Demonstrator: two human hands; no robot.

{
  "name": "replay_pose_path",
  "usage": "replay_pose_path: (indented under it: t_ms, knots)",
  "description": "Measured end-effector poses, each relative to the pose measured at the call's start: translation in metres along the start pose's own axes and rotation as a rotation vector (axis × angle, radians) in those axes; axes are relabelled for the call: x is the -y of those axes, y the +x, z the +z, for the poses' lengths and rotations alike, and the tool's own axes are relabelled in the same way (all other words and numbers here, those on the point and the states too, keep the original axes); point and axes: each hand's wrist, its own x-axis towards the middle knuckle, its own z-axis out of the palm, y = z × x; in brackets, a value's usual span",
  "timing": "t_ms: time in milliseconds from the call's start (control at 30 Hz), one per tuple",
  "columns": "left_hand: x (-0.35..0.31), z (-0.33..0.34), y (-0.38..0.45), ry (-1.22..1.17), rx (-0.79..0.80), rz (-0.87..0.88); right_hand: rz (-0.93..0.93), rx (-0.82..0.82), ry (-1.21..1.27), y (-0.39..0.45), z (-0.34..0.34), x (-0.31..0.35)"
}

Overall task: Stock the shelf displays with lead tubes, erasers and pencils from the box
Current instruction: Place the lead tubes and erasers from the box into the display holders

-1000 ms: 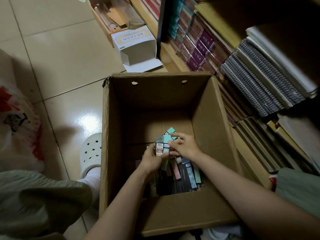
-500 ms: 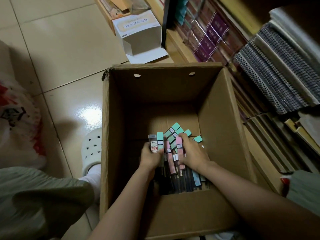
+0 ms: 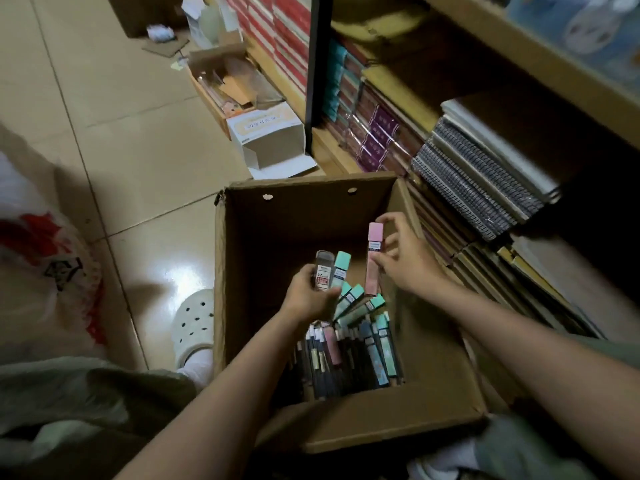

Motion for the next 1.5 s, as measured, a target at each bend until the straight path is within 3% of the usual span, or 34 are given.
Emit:
replay_pose_path:
  t_ms: [100,367,600,867,1067,1500]
  knots:
    - [-0.039,0.004,-0.015,0.042,0.121,0.081,-0.04,-0.063,-0.037,-0.01,-0.041,0.023]
    - [-0.163,0.007,-0.053,0.233,0.429,0.382,-0.193,-0.176,0.139,-0.043,-0.145,0.072]
    - [-0.237,0.023,-0.079,0.219,0.578,0.525,-0.263,-0.348,0.116,-0.072,-0.209,0.1]
    - [-0.302,0.05,-0.09,0.004,0.643,0.565,-0.279,-0.616,-0.001,-0.086,-0.283,0.126]
    - [-0.332,0.064,-0.081,-0.157,0.596,0.529,-0.336,-0.837,-0.168,-0.076,-0.334,0.149]
    - [-0.358,0.062,-0.057,-0.216,0.552,0.488,-0.268,-0.799,-0.693,0.027,-0.321,0.17]
